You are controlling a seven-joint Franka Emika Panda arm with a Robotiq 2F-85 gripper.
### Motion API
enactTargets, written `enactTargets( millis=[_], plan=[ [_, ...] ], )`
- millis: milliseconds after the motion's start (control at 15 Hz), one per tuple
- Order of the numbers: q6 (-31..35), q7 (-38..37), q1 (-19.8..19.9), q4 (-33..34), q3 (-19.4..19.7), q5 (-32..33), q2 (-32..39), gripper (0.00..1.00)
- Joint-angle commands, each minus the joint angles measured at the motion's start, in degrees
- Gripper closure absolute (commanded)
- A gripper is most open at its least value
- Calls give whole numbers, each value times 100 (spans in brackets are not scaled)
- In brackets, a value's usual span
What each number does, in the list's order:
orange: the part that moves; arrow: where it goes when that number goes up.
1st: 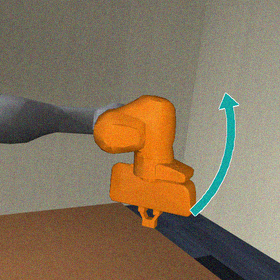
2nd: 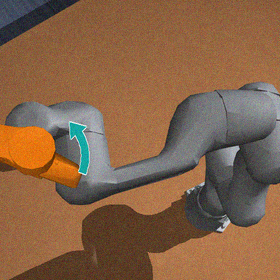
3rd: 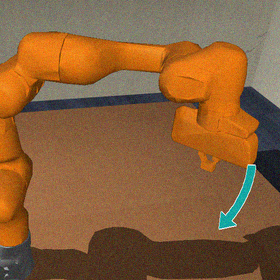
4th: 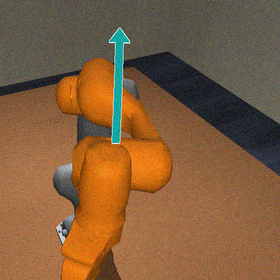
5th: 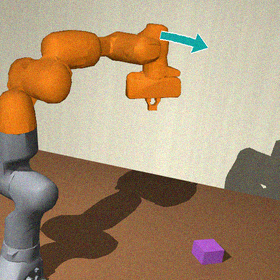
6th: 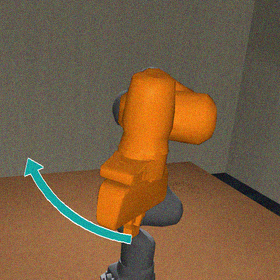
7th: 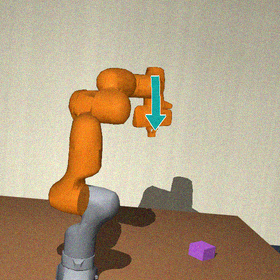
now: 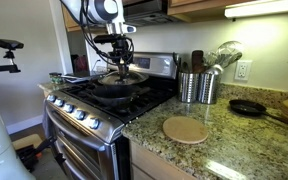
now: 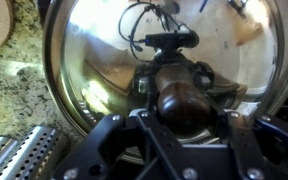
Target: Put the lid on the black pan
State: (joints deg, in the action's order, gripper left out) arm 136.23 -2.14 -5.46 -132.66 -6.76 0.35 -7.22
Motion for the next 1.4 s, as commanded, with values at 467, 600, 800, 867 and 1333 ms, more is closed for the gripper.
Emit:
enactTargets(
  millis=[467, 600, 800, 867, 1333],
  plan=[
    [570, 1115, -331, -676, -15, -923, -183, 81],
    [669, 1114, -292, -787, 20, -882, -153, 81],
    [947, 1304, -280, -967, 106, -1001, -88, 81],
    [1055, 1356, -279, -1004, 129, -1032, -63, 81],
    [1394, 1615, -294, -1112, 175, -1353, -4, 81]
  ],
)
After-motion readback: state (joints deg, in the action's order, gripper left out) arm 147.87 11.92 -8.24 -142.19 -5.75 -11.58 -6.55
